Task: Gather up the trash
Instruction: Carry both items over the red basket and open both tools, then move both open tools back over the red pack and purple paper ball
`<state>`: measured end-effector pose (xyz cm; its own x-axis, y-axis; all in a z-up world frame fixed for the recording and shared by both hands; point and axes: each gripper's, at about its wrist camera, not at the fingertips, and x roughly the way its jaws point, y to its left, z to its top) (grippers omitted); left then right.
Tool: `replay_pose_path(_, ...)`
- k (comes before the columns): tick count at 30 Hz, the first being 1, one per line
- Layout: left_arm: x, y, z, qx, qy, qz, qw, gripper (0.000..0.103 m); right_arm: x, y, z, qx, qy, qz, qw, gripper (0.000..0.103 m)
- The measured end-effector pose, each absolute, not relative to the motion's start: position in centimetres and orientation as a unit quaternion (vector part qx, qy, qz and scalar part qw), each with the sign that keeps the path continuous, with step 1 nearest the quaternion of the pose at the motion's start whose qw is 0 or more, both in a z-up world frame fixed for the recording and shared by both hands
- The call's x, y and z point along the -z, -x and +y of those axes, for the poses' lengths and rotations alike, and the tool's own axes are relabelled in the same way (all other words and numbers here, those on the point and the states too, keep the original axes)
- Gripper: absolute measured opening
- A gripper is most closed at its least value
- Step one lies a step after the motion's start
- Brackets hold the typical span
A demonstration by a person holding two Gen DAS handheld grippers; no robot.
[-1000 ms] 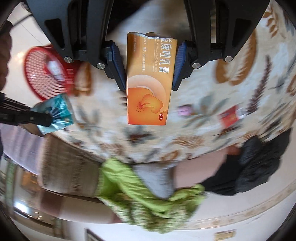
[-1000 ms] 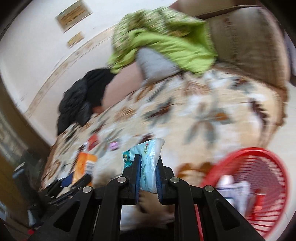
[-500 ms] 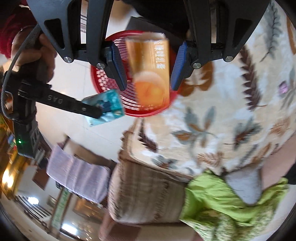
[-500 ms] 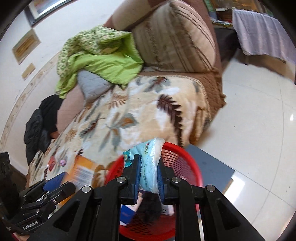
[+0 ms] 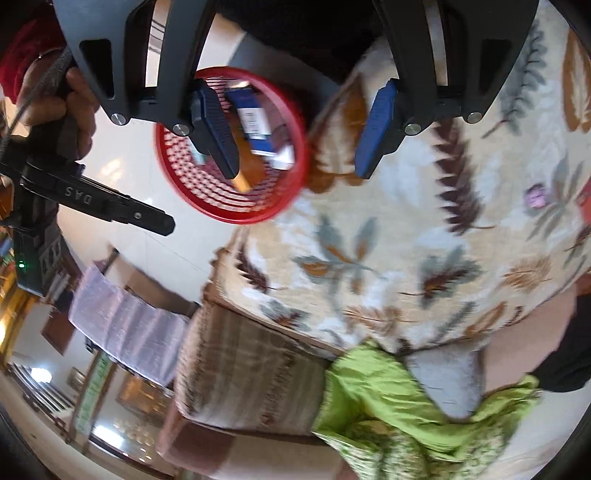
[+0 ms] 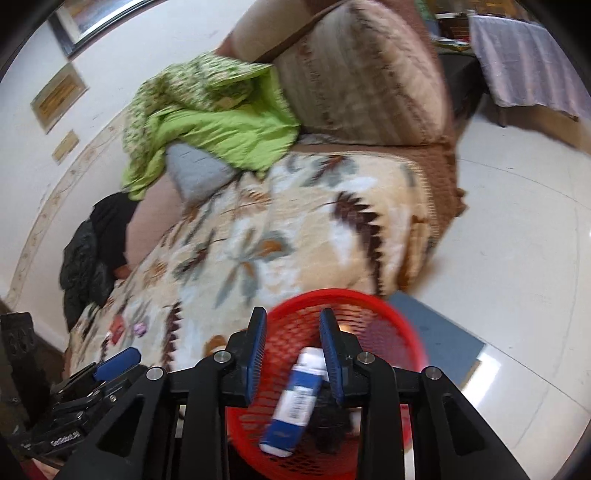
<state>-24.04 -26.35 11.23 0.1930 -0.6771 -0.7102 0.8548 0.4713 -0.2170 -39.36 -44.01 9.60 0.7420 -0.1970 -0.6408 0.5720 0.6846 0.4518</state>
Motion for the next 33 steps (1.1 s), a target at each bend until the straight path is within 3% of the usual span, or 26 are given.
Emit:
replay_pose_path(10,-11.1,16.7,-15.7,0.394,-0.059,0.381,0.834,0.064,-9.9,26.9,-35.1,0.069,-0.28,0.344,0.894,0.034)
replay_pose_path(17,-10.2,11.0,-6.9,0.3,-0.014,0.383,0.874,0.064,-7.2,16.5,-29.6,0.001,-0.262,0.394,0.881,0.049)
replay_pose_path(30,-9.0,3.5,1.6,0.22,0.028,0.389,0.894,0.064,-0.3,0.7,-25.6,0.014,-0.209,0.474,0.855,0.049)
replay_pose_path(32,-9.0,2.4,1.5,0.218,0.02,0.388,0.895,0.064,0.6,0.1,-25.1,0.007,-0.201,0.482,0.853,0.034)
replay_pose_path(33,-9.1,1.7,1.4,0.22,0.014,0.388,0.895,0.064,0.7,0.2,-24.7,0.008,-0.188,0.476,0.859,0.034)
